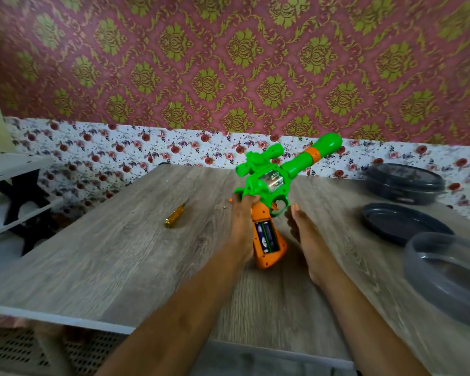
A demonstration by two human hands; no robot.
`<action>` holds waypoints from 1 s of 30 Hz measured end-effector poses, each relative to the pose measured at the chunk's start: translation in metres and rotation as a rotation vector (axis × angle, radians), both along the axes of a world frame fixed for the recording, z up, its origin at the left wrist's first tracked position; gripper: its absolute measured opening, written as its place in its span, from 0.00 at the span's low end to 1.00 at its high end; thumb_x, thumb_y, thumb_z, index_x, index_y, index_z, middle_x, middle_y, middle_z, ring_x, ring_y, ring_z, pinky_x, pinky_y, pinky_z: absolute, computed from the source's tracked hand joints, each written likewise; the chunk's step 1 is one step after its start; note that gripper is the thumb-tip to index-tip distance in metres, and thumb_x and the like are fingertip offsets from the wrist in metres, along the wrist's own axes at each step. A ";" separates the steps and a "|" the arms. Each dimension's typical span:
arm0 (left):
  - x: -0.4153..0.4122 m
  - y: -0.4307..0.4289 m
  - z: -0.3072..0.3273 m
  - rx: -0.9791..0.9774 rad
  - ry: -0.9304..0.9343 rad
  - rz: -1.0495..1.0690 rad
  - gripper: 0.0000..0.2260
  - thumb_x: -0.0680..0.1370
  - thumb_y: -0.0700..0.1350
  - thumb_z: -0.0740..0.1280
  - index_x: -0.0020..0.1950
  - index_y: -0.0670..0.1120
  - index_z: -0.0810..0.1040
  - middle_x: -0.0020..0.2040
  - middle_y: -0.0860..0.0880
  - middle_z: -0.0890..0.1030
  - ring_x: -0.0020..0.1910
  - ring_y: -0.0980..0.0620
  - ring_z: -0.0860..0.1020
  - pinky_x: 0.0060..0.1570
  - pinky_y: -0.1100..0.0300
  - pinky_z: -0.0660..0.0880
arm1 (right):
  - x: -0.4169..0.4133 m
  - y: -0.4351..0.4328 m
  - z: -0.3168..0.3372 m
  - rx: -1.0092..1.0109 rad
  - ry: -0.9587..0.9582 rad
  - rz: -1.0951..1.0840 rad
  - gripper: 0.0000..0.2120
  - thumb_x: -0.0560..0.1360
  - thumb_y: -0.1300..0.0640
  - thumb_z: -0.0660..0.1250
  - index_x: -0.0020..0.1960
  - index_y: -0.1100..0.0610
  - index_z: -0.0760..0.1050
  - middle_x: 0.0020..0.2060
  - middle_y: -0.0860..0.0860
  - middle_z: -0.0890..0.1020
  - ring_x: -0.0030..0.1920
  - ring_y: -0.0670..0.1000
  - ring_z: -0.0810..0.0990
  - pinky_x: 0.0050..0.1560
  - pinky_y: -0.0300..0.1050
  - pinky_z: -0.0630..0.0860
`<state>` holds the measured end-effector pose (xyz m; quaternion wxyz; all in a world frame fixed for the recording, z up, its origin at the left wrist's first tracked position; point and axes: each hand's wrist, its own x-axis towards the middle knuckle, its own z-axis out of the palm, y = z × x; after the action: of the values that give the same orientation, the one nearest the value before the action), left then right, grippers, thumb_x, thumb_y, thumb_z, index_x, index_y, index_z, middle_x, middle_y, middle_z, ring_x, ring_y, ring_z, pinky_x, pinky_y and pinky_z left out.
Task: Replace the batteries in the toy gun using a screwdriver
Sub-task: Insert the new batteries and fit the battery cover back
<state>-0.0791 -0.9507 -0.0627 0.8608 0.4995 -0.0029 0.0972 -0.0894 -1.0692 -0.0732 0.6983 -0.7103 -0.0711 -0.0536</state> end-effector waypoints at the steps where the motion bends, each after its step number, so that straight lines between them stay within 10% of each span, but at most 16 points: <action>1: -0.002 -0.002 0.000 0.038 -0.030 -0.004 0.18 0.70 0.48 0.66 0.57 0.43 0.70 0.43 0.43 0.76 0.33 0.51 0.77 0.31 0.62 0.74 | 0.000 0.000 0.000 0.015 0.033 0.054 0.21 0.76 0.40 0.57 0.65 0.47 0.69 0.66 0.47 0.72 0.66 0.47 0.69 0.70 0.48 0.63; 15: -0.003 -0.013 -0.007 0.464 -0.107 0.003 0.12 0.77 0.59 0.60 0.58 0.61 0.75 0.59 0.54 0.79 0.58 0.54 0.78 0.63 0.48 0.73 | -0.003 -0.006 -0.001 0.398 0.051 0.186 0.22 0.68 0.65 0.69 0.61 0.55 0.72 0.44 0.49 0.85 0.44 0.47 0.84 0.39 0.41 0.80; 30: 0.002 -0.017 -0.017 0.631 -0.009 0.021 0.46 0.62 0.79 0.50 0.74 0.56 0.62 0.73 0.49 0.66 0.72 0.48 0.65 0.71 0.44 0.60 | -0.003 -0.006 0.000 0.433 0.062 0.162 0.26 0.64 0.59 0.72 0.61 0.54 0.75 0.46 0.50 0.85 0.44 0.50 0.84 0.40 0.47 0.80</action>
<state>-0.0768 -0.9679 -0.0801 0.6621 0.7417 -0.0316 0.1026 -0.0920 -1.0754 -0.0733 0.8383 -0.5371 -0.0934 0.0103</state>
